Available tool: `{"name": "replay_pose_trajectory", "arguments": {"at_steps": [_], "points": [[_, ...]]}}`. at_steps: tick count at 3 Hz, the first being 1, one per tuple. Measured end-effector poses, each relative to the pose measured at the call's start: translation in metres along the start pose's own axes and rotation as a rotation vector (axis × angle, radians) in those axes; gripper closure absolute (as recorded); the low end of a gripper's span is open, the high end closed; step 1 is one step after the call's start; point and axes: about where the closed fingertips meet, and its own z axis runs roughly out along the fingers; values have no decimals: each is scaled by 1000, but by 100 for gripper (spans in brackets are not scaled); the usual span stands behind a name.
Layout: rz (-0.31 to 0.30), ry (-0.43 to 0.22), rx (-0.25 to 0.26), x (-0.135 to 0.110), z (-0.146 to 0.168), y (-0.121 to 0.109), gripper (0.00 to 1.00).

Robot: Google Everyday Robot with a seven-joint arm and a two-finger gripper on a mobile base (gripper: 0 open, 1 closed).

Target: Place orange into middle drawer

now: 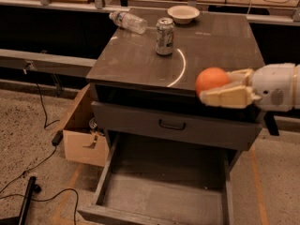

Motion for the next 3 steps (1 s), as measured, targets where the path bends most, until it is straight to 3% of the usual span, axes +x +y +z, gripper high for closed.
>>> {"name": "replay_pose_trajectory", "arguments": {"at_steps": [1,2,3], "points": [[-30,33,-18,44,29,35,100],[-31,32,-18,43,29,35,100],[-17,50,-11,77,40,41,100]]}}
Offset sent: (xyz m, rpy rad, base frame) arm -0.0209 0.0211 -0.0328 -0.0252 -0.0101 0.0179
